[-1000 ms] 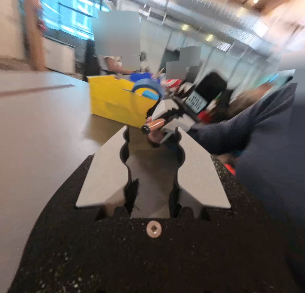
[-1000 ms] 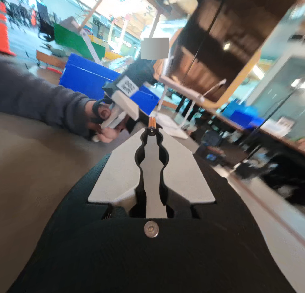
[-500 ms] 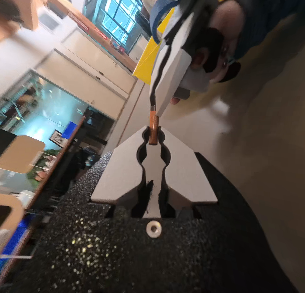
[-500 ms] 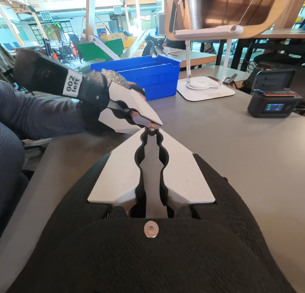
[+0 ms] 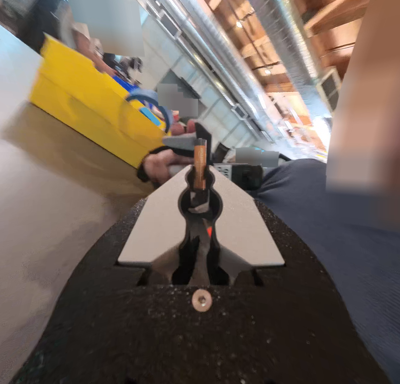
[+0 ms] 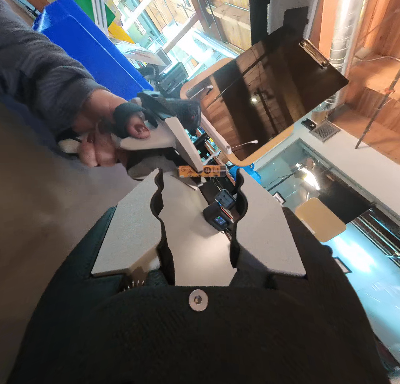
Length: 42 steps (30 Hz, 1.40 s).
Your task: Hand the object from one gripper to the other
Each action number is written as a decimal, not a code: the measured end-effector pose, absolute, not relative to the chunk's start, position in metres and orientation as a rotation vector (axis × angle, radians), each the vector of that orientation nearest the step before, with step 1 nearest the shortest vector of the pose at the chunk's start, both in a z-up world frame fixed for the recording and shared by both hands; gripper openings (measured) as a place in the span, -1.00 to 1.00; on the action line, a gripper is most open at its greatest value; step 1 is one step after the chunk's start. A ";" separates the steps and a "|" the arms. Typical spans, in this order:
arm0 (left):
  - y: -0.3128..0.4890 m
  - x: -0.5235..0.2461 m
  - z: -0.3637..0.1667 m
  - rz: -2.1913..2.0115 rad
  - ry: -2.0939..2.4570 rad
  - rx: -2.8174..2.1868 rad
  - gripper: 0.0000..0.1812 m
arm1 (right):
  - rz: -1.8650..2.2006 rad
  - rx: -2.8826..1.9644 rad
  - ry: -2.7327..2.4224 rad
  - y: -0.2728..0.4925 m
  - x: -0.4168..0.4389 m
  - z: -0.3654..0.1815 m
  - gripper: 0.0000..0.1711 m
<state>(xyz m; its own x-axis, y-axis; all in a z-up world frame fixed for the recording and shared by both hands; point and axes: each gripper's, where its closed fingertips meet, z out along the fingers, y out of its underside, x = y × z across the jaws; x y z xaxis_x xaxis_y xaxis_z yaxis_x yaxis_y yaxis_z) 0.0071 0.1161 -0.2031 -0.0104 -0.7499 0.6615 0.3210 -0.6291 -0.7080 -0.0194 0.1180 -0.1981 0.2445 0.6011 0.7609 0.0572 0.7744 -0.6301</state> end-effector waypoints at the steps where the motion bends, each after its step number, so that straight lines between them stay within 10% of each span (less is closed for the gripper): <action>1: 0.112 0.011 -0.204 -1.814 0.467 -1.494 -0.92 | 0.410 -0.618 -1.293 0.118 -0.019 -0.199 -0.24; 15: 0.120 0.013 -0.212 -1.800 0.399 -1.523 -0.89 | 0.455 -0.736 -1.354 0.127 -0.021 -0.210 -0.44; 19: 0.138 0.007 -0.225 -1.419 0.451 -1.621 -0.55 | 0.365 -0.829 -1.365 0.143 -0.022 -0.219 -0.44; 28: 0.146 0.009 -0.244 -0.852 0.650 -1.709 -0.82 | 0.175 -0.812 -1.431 0.148 -0.026 -0.232 -0.44; 42: 0.111 0.000 -0.196 -1.916 0.444 -1.448 -0.92 | 0.724 -0.694 -1.364 0.103 -0.020 -0.205 -0.29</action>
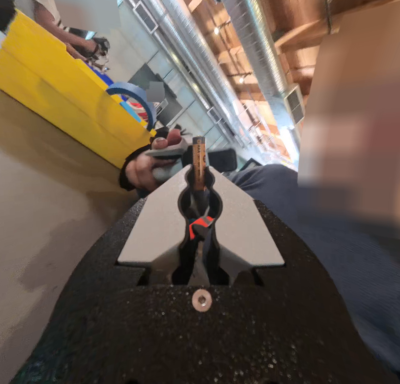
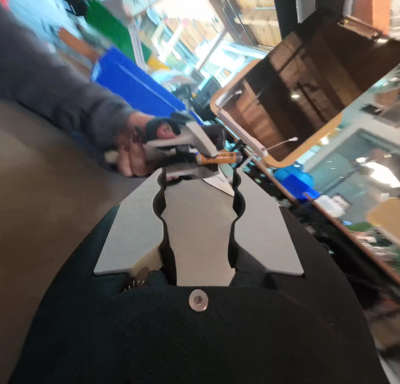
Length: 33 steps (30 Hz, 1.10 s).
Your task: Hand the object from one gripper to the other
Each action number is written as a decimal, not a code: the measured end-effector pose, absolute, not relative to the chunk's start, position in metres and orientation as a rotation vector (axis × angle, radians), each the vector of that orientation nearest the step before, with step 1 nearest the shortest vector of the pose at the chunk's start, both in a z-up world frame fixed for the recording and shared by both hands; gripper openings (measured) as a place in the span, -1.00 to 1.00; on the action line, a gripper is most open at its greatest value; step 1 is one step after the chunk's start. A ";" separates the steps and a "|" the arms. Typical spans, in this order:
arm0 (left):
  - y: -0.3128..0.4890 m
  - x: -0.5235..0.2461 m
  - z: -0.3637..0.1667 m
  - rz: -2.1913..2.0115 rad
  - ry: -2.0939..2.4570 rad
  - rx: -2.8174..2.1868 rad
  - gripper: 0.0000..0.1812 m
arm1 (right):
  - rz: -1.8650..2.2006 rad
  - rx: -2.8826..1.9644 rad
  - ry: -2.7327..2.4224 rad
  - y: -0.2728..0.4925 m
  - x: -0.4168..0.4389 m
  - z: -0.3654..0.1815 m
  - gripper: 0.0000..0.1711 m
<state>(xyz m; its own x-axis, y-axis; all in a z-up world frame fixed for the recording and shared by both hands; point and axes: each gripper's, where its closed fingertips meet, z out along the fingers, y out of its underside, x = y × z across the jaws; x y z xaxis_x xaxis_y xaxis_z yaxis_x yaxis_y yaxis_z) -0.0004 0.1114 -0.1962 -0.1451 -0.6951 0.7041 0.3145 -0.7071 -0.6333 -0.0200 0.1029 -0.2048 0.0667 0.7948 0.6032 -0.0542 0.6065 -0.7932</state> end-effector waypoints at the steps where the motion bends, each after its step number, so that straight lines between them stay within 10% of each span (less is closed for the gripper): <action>1: 0.112 0.000 -0.200 -1.842 0.487 -1.481 -0.91 | 0.827 -0.724 -1.352 0.101 -0.018 -0.201 -0.29; 13: 0.159 -0.042 -0.234 0.739 1.267 -1.147 -0.91 | 1.398 -1.466 -1.147 0.139 -0.028 -0.230 -0.64; 27: 0.158 -0.030 -0.238 0.943 1.350 -0.999 -0.92 | 1.623 -1.612 -1.042 0.135 -0.031 -0.235 -0.90; 33: 0.149 -0.018 -0.247 0.268 1.217 -1.336 -0.63 | 1.424 -1.508 -1.195 0.135 -0.028 -0.235 -0.90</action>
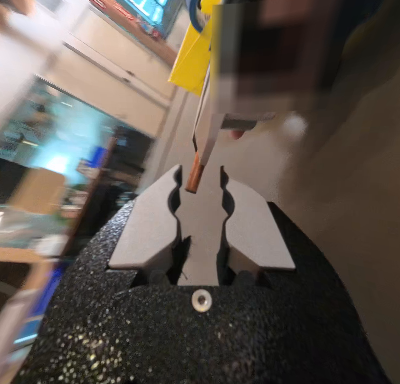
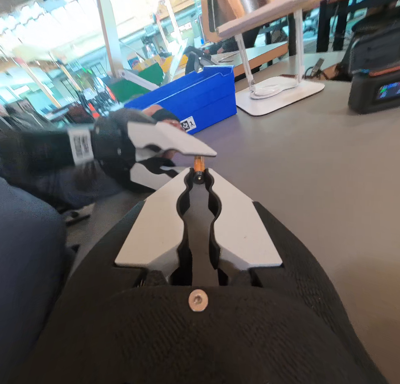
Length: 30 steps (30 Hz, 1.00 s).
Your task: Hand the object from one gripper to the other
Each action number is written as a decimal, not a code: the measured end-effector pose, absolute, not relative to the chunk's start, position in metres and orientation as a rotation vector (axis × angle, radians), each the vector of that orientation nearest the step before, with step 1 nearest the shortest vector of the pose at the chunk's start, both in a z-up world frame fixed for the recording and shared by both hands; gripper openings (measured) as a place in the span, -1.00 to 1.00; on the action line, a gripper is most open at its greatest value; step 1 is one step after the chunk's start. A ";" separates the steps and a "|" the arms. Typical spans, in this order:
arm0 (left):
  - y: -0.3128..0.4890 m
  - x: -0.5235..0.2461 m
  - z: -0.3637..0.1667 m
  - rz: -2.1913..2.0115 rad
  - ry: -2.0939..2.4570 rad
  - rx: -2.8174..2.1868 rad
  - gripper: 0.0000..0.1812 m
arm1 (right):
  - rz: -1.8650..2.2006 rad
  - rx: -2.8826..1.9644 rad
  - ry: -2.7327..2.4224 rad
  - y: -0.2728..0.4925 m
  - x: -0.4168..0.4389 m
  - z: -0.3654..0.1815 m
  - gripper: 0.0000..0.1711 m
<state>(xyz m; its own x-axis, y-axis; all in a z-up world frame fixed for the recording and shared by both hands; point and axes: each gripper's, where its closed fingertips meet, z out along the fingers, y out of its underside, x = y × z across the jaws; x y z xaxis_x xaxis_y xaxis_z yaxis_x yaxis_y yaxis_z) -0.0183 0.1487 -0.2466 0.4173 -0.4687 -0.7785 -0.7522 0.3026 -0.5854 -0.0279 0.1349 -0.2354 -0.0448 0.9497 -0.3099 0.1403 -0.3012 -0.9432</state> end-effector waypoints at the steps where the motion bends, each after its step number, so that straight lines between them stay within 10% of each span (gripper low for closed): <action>1: 0.144 -0.017 -0.249 0.074 1.191 -1.418 -0.56 | 1.377 -1.465 -1.230 0.134 -0.027 -0.234 -0.90; 12: 0.102 -0.012 -0.235 -1.545 0.725 -1.758 -0.56 | 0.656 -0.646 -1.574 0.100 -0.016 -0.224 -0.89; 25: 0.100 -0.009 -0.231 -1.633 0.701 -1.662 -0.91 | 0.332 -0.459 -1.570 0.100 -0.016 -0.226 -0.90; 30: 0.105 -0.016 -0.216 -1.238 0.851 -1.493 -0.91 | 0.873 -0.857 -1.482 0.103 -0.019 -0.215 -0.50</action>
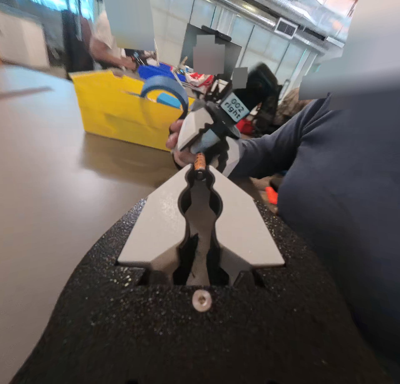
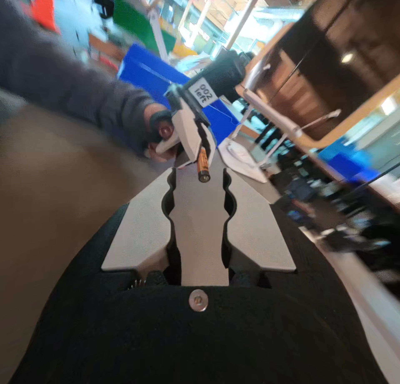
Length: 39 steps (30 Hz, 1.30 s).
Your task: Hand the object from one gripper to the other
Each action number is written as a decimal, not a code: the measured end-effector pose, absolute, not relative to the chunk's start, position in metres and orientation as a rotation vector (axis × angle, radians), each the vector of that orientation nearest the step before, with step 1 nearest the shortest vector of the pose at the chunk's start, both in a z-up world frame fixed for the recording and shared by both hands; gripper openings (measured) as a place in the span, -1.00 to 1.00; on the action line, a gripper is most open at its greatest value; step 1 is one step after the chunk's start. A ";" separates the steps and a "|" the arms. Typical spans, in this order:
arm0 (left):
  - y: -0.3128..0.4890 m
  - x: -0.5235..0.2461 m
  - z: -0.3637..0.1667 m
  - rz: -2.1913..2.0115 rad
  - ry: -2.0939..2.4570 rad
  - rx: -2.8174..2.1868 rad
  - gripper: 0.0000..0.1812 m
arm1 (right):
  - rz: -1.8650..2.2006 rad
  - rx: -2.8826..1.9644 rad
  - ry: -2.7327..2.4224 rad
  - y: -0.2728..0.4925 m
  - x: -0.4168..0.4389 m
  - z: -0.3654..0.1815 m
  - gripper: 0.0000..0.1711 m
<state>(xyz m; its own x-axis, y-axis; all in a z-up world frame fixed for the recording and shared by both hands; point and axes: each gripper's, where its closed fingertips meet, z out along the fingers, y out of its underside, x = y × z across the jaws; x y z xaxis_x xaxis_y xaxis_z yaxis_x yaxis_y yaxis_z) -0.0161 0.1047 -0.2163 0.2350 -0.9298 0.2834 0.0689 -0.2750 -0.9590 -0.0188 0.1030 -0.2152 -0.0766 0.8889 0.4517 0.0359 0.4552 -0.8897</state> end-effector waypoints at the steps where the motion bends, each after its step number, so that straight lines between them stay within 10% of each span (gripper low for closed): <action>1: 0.105 -0.018 -0.213 -1.144 0.884 -1.447 -0.91 | 1.014 -0.940 -1.460 0.103 -0.018 -0.213 -0.50; 9: 0.104 -0.011 -0.224 -0.454 1.189 -1.216 -0.91 | 1.887 -1.428 -1.247 0.101 -0.017 -0.213 -0.78; 23: 0.103 -0.010 -0.218 -0.397 1.184 -1.141 -0.91 | 2.066 -1.495 -1.183 0.099 -0.016 -0.214 -0.89; 33: 0.139 -0.034 -0.210 -0.380 0.836 -1.209 -0.53 | 1.353 -1.325 -1.279 0.121 -0.020 -0.210 -0.90; 39: 0.146 -0.086 -0.175 -0.084 0.642 -1.078 -0.82 | 0.912 -1.341 -1.118 0.143 -0.001 -0.158 -0.90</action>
<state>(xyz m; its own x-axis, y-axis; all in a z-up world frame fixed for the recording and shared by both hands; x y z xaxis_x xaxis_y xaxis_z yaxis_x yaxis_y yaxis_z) -0.0858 0.1461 -0.1754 0.8167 -0.3663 -0.4458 -0.2388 0.4887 -0.8391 -0.0012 0.1427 -0.1577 0.2548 0.9633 0.0850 0.1097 0.0586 -0.9922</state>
